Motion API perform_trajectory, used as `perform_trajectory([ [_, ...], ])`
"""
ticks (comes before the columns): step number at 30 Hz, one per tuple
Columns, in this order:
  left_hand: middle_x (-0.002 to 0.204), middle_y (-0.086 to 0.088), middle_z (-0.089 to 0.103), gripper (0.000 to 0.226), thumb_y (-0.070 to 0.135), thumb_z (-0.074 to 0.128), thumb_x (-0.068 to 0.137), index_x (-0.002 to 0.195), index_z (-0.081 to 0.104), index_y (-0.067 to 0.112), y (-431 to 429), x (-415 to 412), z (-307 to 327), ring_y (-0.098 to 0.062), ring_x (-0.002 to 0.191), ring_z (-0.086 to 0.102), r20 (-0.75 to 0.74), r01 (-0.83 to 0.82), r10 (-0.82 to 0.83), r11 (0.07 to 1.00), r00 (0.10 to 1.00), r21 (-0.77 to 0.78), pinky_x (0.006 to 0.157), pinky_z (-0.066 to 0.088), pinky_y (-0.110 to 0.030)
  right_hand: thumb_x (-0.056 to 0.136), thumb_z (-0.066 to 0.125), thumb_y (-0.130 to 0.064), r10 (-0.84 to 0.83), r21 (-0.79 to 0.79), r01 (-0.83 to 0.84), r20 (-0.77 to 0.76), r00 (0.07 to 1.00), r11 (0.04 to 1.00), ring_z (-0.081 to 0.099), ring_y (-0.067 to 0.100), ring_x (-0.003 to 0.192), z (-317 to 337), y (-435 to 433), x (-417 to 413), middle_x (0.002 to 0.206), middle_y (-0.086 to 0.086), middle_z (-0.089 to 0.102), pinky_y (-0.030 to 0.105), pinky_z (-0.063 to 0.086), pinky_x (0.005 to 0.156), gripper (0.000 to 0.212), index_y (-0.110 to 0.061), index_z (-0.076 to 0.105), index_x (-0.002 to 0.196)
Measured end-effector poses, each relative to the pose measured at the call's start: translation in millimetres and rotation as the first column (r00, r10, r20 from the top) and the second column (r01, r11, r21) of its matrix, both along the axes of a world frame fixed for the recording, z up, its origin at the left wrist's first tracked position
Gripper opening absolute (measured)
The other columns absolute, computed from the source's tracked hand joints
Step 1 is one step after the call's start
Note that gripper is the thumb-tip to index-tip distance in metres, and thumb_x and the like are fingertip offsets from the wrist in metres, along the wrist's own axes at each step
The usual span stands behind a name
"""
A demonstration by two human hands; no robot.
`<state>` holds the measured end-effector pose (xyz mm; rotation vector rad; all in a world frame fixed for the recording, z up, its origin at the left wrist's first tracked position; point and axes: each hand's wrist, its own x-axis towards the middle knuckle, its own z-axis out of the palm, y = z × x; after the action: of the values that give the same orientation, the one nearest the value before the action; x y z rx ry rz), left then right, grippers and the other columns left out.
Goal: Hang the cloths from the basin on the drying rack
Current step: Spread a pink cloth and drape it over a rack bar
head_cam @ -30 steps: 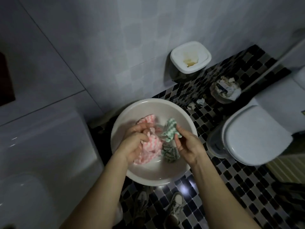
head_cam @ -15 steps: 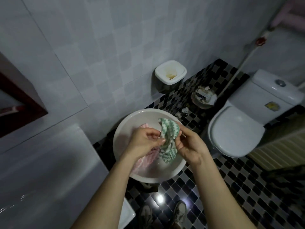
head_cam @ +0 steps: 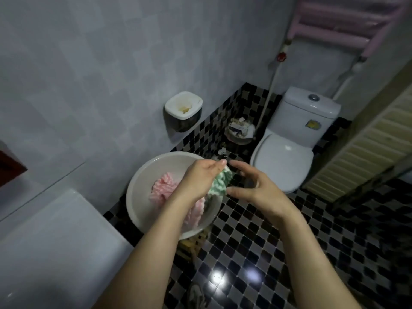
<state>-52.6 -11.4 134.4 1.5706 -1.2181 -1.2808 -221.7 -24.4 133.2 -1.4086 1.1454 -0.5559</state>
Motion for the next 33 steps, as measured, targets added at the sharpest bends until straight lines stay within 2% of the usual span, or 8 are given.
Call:
perform_trajectory([
  [2,0.088,0.001,0.071,0.033,0.039,0.051,0.097,0.102,0.071,0.012,6,-27,12,-0.007,0.083,0.065,0.002,0.111,-0.111,0.994,0.994,0.021,0.075,0.048,-0.022,0.074,0.079,-0.017,0.091,-0.115,-0.091,-0.01,0.996,0.989,0.041,0.003,0.133,7,15,-17,0.14,-0.014,0.052,0.036,0.033,0.113,0.068,-0.039,0.052,0.132],
  [6,0.079,0.001,0.075,0.028,0.038,0.058,0.094,0.086,0.075,0.018,23,-64,25,-0.014,0.075,0.066,-0.045,0.238,-0.235,0.969,0.971,0.064,0.082,0.05,-0.037,0.08,0.067,0.009,-0.035,-0.089,0.05,0.168,0.985,0.995,0.062,0.013,0.111,17,43,-47,0.118,-0.001,0.068,0.041,0.051,0.097,0.054,-0.02,0.06,0.125],
  [11,0.076,-0.018,0.067,0.051,0.041,0.065,0.088,0.087,0.066,-0.01,49,-95,34,-0.025,0.07,0.062,-0.067,0.283,-0.281,0.959,0.958,0.026,0.08,0.051,-0.043,0.085,0.07,-0.005,-0.025,0.018,0.021,0.246,0.969,1.0,0.06,0.018,0.078,30,79,-95,0.099,0.013,0.07,0.025,0.049,0.068,0.032,-0.01,0.067,0.116],
  [18,0.07,-0.014,0.061,0.044,0.034,0.066,0.088,0.087,0.067,-0.01,92,-146,45,-0.021,0.062,0.054,-0.09,0.344,-0.343,0.939,0.935,-0.008,0.059,0.043,-0.028,0.086,0.069,-0.017,-0.207,0.017,0.21,0.257,0.944,0.978,0.068,0.011,0.071,44,138,-143,0.076,0.001,0.073,0.022,0.054,0.063,0.012,-0.005,0.067,0.084],
  [23,0.062,0.002,0.054,0.023,0.029,0.064,0.09,0.082,0.062,0.008,118,-174,55,-0.006,0.048,0.045,-0.214,0.29,-0.293,0.956,0.932,-0.048,0.042,0.034,-0.016,0.092,0.059,-0.012,-0.549,0.187,0.52,0.395,0.737,0.833,0.059,0.01,0.055,50,171,-162,0.067,0.001,0.064,0.018,0.046,0.043,0.016,-0.01,0.06,0.076],
  [25,0.071,0.002,0.051,0.006,0.018,0.064,0.09,0.092,0.059,0.014,123,-176,59,-0.007,0.054,0.04,-0.454,0.251,-0.225,0.968,0.862,-0.004,0.039,0.029,-0.014,0.093,0.058,-0.015,-0.616,0.118,0.612,0.297,0.729,0.782,0.062,0.013,0.059,50,183,-170,0.077,0.005,0.064,0.021,0.046,0.044,0.005,-0.01,0.059,0.092],
  [28,0.081,-0.002,0.054,0.038,-0.01,0.06,0.074,0.1,0.054,0.017,129,-173,59,-0.01,0.059,0.04,-0.686,0.346,-0.25,0.938,0.683,0.003,0.048,0.033,-0.019,0.091,0.063,-0.029,-0.52,-0.063,0.53,0.121,0.845,0.846,0.064,0.019,0.077,49,208,-176,0.1,0.013,0.064,0.03,0.051,0.06,0.03,-0.037,0.05,0.116],
  [33,0.088,-0.007,0.05,0.061,-0.026,0.04,0.056,0.098,0.05,0.016,141,-180,57,-0.015,0.06,0.039,-0.783,0.413,-0.296,0.909,0.547,-0.055,0.05,0.044,-0.026,0.077,0.075,-0.046,-0.286,-0.222,0.266,-0.065,0.956,0.938,0.065,0.01,0.087,55,235,-157,0.098,-0.007,0.066,0.03,0.056,0.076,0.033,-0.033,0.06,0.103],
])
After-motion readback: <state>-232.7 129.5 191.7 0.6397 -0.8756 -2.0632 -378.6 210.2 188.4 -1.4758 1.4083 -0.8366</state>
